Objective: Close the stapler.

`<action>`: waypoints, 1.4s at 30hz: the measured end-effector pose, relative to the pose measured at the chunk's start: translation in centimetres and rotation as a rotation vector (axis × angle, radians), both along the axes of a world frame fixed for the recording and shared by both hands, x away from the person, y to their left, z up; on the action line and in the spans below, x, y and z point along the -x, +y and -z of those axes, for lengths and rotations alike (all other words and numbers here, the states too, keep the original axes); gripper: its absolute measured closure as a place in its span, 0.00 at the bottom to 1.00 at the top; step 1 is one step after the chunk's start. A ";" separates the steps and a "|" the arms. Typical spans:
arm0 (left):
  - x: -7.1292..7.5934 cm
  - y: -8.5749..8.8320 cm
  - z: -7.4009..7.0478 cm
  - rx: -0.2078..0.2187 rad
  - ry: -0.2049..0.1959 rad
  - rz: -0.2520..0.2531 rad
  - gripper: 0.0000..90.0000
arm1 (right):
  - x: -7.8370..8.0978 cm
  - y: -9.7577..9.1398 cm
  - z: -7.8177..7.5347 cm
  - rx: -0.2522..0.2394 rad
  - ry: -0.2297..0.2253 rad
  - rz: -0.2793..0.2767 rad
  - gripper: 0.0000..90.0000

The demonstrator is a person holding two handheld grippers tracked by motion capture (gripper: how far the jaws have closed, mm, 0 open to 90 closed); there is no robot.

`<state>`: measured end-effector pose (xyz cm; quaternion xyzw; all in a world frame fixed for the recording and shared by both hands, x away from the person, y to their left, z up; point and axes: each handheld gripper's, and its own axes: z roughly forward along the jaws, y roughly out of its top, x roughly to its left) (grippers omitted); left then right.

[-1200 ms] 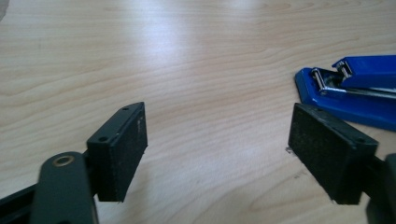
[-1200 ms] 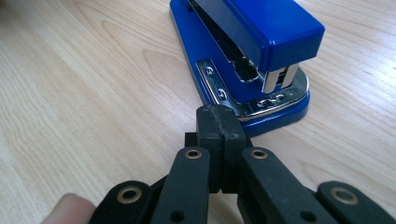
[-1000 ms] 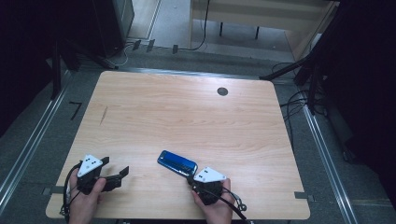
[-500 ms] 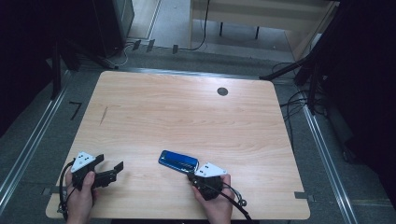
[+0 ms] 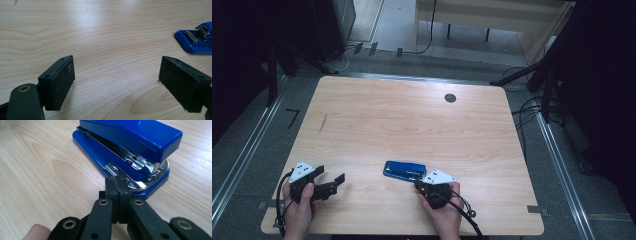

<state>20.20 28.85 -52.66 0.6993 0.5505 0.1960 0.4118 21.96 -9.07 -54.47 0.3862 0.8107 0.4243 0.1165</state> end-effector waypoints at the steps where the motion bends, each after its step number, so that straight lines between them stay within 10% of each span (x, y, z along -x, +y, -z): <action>1: 0.0 0.0 0.0 -0.001 0.001 -0.001 0.15 | -0.1 0.0 0.0 0.004 -0.002 -0.001 1.00; 27: -0.3 -0.7 0.1 -0.051 0.042 0.007 0.15 | -0.6 -0.1 0.0 0.015 -0.013 0.016 1.00; 42: -0.3 -0.5 0.1 -0.037 0.037 -0.005 0.15 | 0.5 -5.3 -2.6 -0.139 -0.062 0.025 0.61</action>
